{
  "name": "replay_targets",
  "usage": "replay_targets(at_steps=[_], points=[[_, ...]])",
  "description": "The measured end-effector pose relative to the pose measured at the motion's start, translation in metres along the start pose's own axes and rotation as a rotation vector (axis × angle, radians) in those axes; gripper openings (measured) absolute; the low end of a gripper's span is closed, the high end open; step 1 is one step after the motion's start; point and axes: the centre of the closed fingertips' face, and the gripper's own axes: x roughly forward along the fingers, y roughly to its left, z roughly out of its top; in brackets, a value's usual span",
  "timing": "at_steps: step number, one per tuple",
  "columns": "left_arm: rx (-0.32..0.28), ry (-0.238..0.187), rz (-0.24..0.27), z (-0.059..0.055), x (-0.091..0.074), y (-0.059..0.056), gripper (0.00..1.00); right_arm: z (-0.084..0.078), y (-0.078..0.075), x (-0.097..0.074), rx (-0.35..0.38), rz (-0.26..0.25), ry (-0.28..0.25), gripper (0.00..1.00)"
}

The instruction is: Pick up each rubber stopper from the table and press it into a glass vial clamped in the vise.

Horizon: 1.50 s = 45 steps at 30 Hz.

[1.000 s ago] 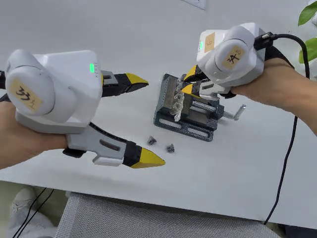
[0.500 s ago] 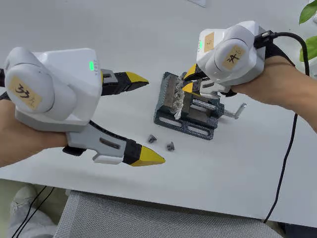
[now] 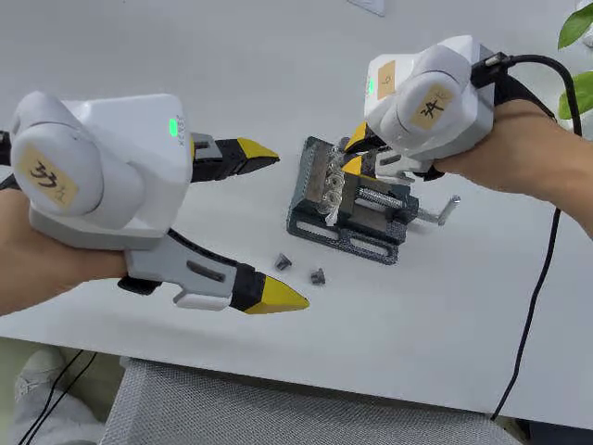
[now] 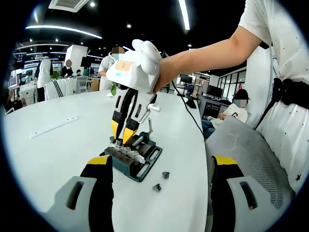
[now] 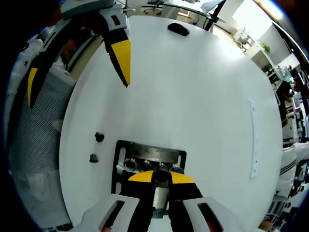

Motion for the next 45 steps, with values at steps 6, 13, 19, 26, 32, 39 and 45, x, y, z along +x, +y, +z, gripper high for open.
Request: replay_targets(at_steps=[6, 13, 19, 26, 32, 39, 45], points=[[0.002, -0.002, 0.002, -0.0008, -0.0021, 0.0011, 0.82, 0.0027, 0.0003, 0.0011, -0.035, 0.011, 0.035, 0.06], [0.001, -0.004, 0.009, -0.0009, -0.0043, 0.0016, 0.82, 0.0019, -0.0001, 0.0037, -0.092, 0.023, 0.086, 0.05], [0.001, -0.005, 0.010, -0.0012, -0.0041, 0.0024, 0.82, 0.0012, -0.0006, 0.0028, -0.039, 0.027, 0.062, 0.06], [-0.001, -0.008, 0.010, -0.0017, -0.0034, 0.0037, 0.82, 0.0021, -0.0008, 0.0028, -0.067, 0.018, 0.072, 0.06], [-0.003, -0.008, 0.009, -0.0027, -0.0025, 0.0038, 0.82, 0.0031, 0.0009, 0.0038, -0.143, -0.016, 0.096, 0.06], [-0.005, -0.010, 0.013, -0.0020, -0.0025, 0.0057, 0.81, 0.0004, -0.0011, 0.0034, -0.101, -0.013, 0.055, 0.07], [-0.007, -0.005, 0.012, -0.0034, -0.0020, 0.0053, 0.81, 0.0020, -0.0006, 0.0035, -0.087, -0.018, 0.042, 0.07]])
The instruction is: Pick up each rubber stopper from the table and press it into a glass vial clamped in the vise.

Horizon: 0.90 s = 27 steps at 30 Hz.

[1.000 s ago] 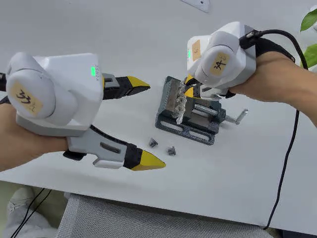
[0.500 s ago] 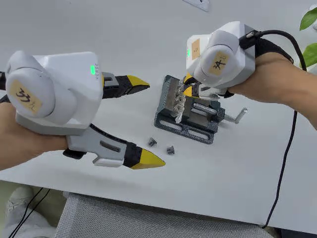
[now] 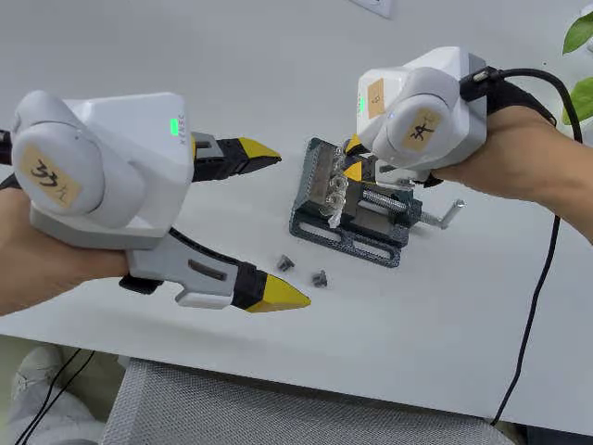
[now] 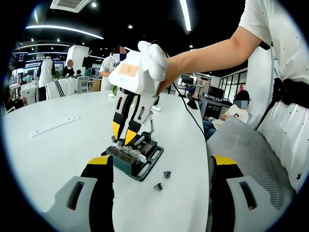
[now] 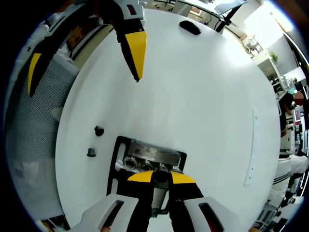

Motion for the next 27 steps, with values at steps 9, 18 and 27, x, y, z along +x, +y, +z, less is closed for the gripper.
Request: replay_targets(at_steps=[9, 18, 27], points=[[-0.002, -0.004, -0.001, 0.0010, 0.0004, -0.0007, 0.81, 0.0024, -0.0004, -0.0017, 0.043, -0.001, -0.036, 0.08], [0.000, -0.001, -0.003, 0.0008, 0.0009, -0.0019, 0.81, 0.0018, -0.0013, -0.0020, 0.048, -0.011, -0.045, 0.10], [-0.005, -0.003, -0.004, 0.0019, 0.0011, -0.0030, 0.80, 0.0027, -0.0006, -0.0024, 0.061, -0.006, -0.053, 0.07]])
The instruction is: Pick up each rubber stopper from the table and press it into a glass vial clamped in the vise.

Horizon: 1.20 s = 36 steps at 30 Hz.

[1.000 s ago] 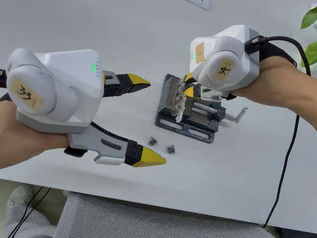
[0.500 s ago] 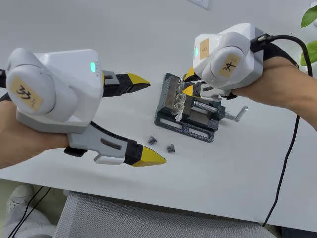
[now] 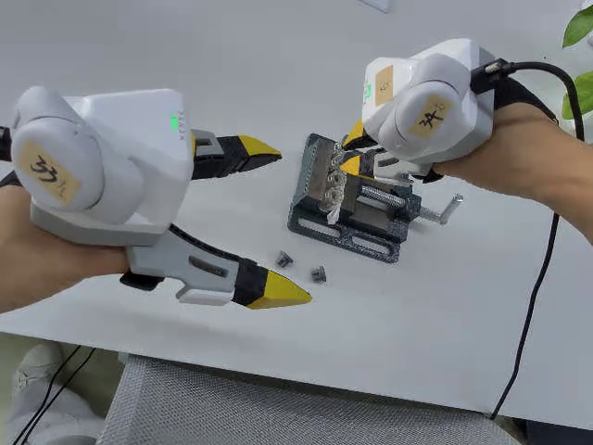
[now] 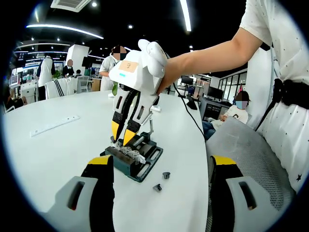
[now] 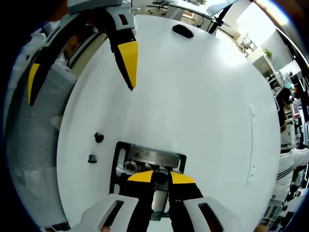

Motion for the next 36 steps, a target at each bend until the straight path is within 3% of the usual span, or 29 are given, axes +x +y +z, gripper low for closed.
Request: replay_targets(at_steps=[20, 36], points=[[-0.008, -0.008, -0.003, 0.0020, 0.0010, -0.0007, 0.78, 0.0000, 0.0000, -0.0007, 0.050, -0.005, -0.014, 0.07], [-0.010, -0.008, -0.004, 0.0018, 0.0003, -0.0016, 0.77, 0.0009, 0.0011, -0.0012, -0.016, 0.082, 0.024, 0.05]])
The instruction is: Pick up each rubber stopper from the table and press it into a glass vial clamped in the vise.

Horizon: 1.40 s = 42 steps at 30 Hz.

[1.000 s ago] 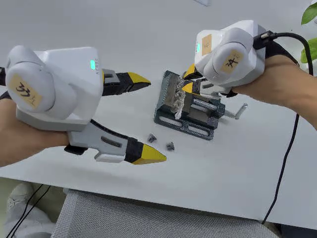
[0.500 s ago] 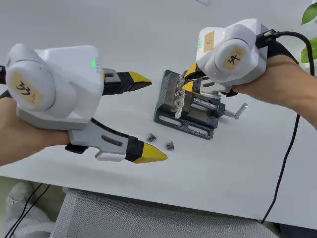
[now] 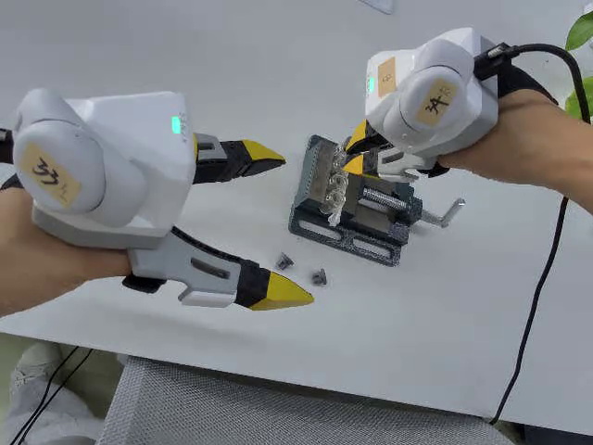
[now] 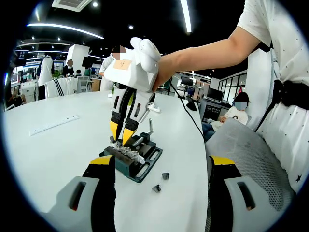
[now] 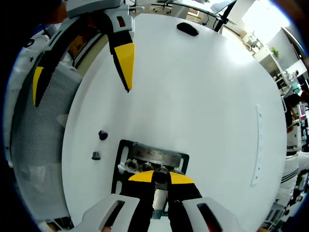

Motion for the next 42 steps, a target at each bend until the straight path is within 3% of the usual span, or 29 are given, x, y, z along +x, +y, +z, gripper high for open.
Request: replay_targets(at_steps=[16, 42], points=[[-0.006, -0.005, 0.005, -0.0004, 0.0000, 0.0021, 0.77, 0.0014, -0.0017, 0.0020, -0.033, 0.106, 0.055, 0.05], [-0.010, -0.014, 0.005, 0.0003, 0.0041, 0.0039, 0.76, -0.0004, -0.0008, 0.0043, 0.017, 0.130, 0.018, 0.04]])
